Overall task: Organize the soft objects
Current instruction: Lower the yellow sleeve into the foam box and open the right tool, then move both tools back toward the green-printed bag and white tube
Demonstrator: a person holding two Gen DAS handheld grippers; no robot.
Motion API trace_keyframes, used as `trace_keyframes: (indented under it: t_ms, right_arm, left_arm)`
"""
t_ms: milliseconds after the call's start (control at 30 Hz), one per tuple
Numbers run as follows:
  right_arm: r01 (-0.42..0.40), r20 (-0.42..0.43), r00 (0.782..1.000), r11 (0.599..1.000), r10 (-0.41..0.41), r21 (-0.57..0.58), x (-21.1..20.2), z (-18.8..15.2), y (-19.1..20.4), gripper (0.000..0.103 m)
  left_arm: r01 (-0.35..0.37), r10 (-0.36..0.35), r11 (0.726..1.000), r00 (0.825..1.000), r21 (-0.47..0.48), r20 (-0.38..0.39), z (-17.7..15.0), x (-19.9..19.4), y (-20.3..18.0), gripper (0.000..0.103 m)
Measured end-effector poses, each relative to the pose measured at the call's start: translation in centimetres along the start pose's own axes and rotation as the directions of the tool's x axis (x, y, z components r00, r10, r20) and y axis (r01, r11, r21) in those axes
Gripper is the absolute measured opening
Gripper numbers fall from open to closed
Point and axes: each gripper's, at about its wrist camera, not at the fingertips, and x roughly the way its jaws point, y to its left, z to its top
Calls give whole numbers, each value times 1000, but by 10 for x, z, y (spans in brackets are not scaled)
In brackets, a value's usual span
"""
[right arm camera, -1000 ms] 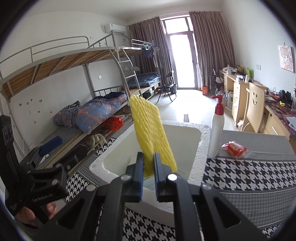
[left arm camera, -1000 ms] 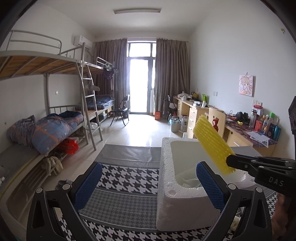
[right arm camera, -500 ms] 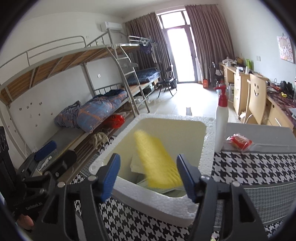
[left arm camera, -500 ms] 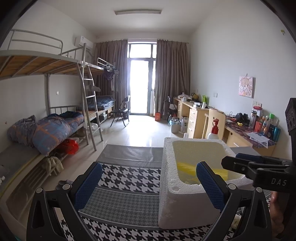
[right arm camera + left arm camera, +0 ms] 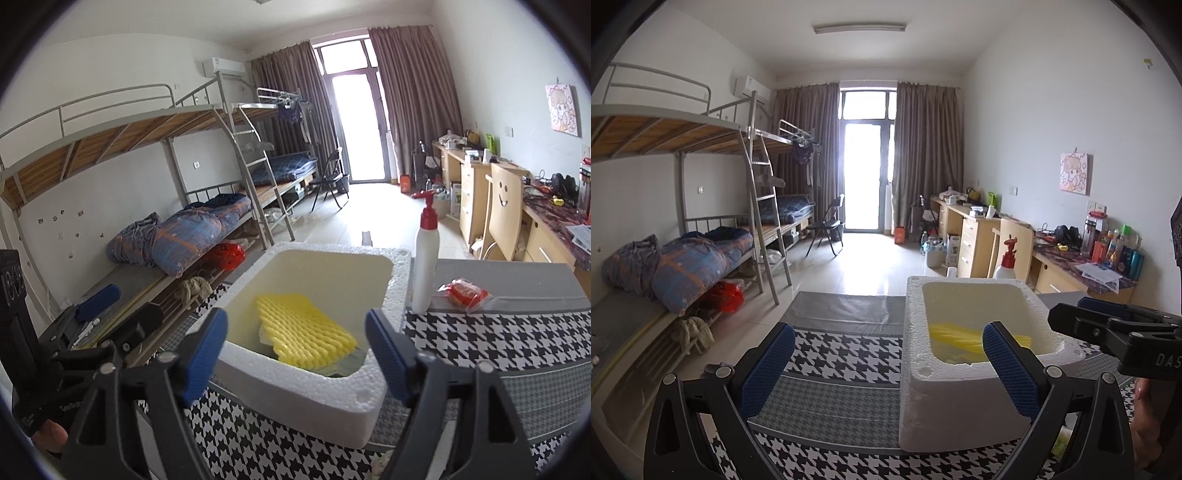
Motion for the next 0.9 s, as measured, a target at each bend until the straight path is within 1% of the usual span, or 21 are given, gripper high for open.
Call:
trace_keyframes:
  t_ms: [133,267,500,767,900]
  right_arm:
    - [3,20,1000,1000,-2,-14,-9,-2,2,91]
    - [11,42,999,1000,-10,-23,-18,-3,3,94]
    - [19,72,997,1000,-17,-20,-32,-7,1,95]
    - [33,102,994,999,-31,-20,-49,-12,-1,95]
    - [45,123,991,999,-43,-18,-59,-13,-4,95]
  left_arm:
    - [6,-6,1000,1000,2,17,4,-6,-2,102]
    - [10,-10,1000,1000,6,23,6,-9,-5,102]
    - [30,-31,999,999,22,38,7,-18,-12,102]
    - [79,-82,996,995,47,60,9,-30,-26,102]
    - [92,-96,994,993,57,68,8,-36,-31,102]
